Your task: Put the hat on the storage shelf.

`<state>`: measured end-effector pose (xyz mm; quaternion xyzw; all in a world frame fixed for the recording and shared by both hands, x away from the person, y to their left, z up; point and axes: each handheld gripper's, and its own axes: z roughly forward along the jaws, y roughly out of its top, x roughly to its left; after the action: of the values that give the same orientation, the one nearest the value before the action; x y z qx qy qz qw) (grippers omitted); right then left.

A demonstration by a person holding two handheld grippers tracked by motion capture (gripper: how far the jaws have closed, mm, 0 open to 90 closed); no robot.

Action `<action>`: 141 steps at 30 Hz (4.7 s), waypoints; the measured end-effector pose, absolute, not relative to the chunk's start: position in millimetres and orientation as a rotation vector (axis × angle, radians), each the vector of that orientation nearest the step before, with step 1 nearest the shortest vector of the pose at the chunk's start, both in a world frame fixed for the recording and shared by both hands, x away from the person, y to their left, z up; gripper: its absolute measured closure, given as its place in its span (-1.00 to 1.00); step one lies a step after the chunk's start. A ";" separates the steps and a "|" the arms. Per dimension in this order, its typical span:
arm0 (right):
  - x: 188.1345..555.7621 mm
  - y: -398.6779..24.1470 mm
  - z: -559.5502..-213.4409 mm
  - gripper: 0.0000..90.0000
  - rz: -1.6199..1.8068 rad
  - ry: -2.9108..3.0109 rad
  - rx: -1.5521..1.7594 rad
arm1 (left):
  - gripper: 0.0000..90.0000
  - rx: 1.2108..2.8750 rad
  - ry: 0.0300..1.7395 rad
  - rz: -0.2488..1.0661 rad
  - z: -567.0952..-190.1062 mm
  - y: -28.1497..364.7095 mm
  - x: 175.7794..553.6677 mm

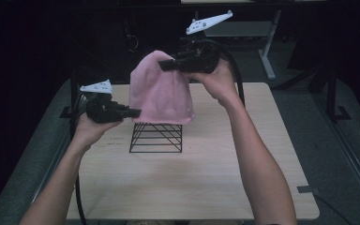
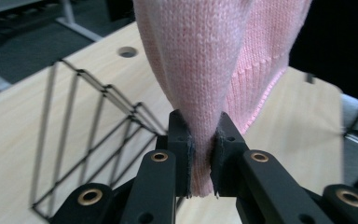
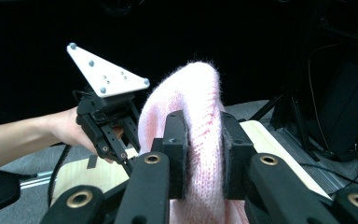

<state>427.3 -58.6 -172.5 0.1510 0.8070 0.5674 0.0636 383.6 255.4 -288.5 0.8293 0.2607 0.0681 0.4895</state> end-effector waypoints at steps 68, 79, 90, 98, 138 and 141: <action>430.0 -27.4 -237.0 0.64 1.645 2.599 0.456 | 0.79 2.157 0.716 0.250 -344.8 280.9 380.7; 428.7 -22.4 -249.4 0.64 1.614 2.641 0.464 | 0.79 2.207 0.725 0.259 -356.7 279.9 382.3; 429.6 -20.1 -265.5 0.63 1.599 2.680 0.491 | 0.79 2.266 0.743 0.253 -370.2 281.0 382.7; 428.5 -18.1 -275.7 0.62 1.561 2.713 0.498 | 0.78 2.272 0.754 0.237 -383.2 281.0 384.5; 424.5 -10.1 -313.5 0.37 1.539 2.846 0.510 | 0.82 2.432 0.775 0.177 -424.4 275.1 394.7; 425.1 -9.6 -314.0 0.49 1.551 2.843 0.495 | 0.72 2.422 0.779 0.170 -423.3 276.7 395.1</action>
<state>425.1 -9.6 -314.0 0.1507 0.8658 0.4724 -0.0674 395.1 276.7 -423.3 0.9086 0.2924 0.0637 0.2914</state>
